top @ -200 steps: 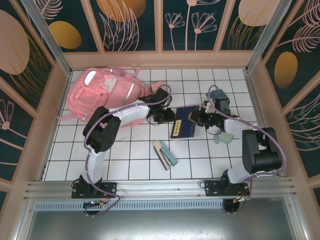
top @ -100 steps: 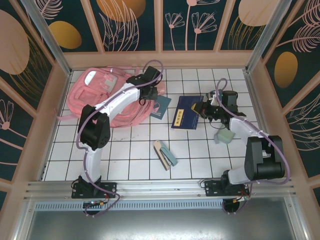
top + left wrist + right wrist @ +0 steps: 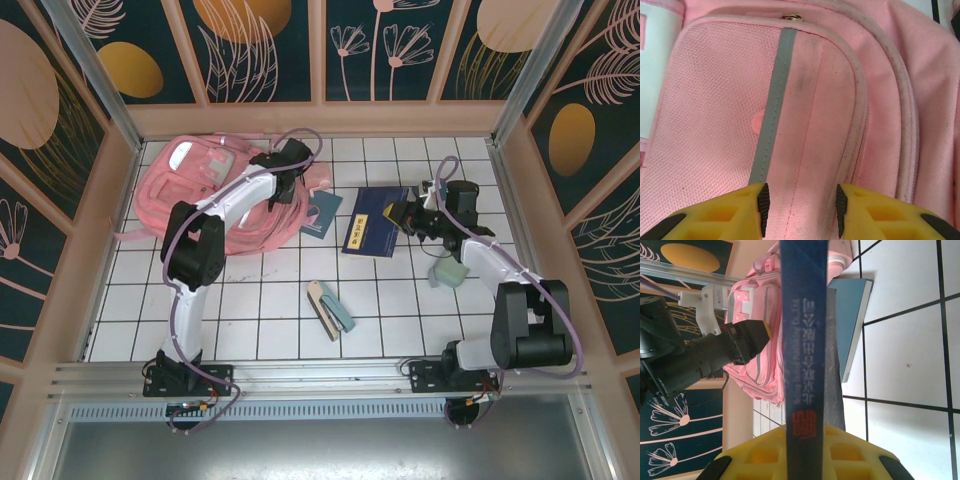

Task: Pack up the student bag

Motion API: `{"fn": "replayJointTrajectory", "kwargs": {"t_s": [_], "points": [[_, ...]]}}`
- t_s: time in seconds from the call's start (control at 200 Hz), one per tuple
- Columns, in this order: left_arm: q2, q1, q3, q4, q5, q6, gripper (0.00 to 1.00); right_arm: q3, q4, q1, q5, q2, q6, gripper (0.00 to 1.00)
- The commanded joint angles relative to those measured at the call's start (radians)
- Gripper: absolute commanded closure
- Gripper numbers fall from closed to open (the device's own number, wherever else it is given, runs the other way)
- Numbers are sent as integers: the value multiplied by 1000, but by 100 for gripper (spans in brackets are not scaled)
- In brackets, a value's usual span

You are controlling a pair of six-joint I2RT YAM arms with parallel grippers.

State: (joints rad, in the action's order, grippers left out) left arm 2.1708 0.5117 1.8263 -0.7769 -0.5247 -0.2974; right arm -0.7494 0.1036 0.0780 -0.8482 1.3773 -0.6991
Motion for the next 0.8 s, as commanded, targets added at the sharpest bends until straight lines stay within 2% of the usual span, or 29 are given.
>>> {"fn": "replayJointTrajectory", "kwargs": {"t_s": [0.0,0.15,0.44,0.795], "points": [[48,-14,-22,-13,-31,39,57,17,72,-5,-46,-41,-30,100],[45,-15,-33,-12,51,33,48,20,86,-2,-44,-47,-44,100],[32,-16,-70,2,25,49,52,36,112,16,-37,-49,-63,100],[-12,-16,-92,32,188,68,49,45,123,38,-26,-55,-71,100]]}}
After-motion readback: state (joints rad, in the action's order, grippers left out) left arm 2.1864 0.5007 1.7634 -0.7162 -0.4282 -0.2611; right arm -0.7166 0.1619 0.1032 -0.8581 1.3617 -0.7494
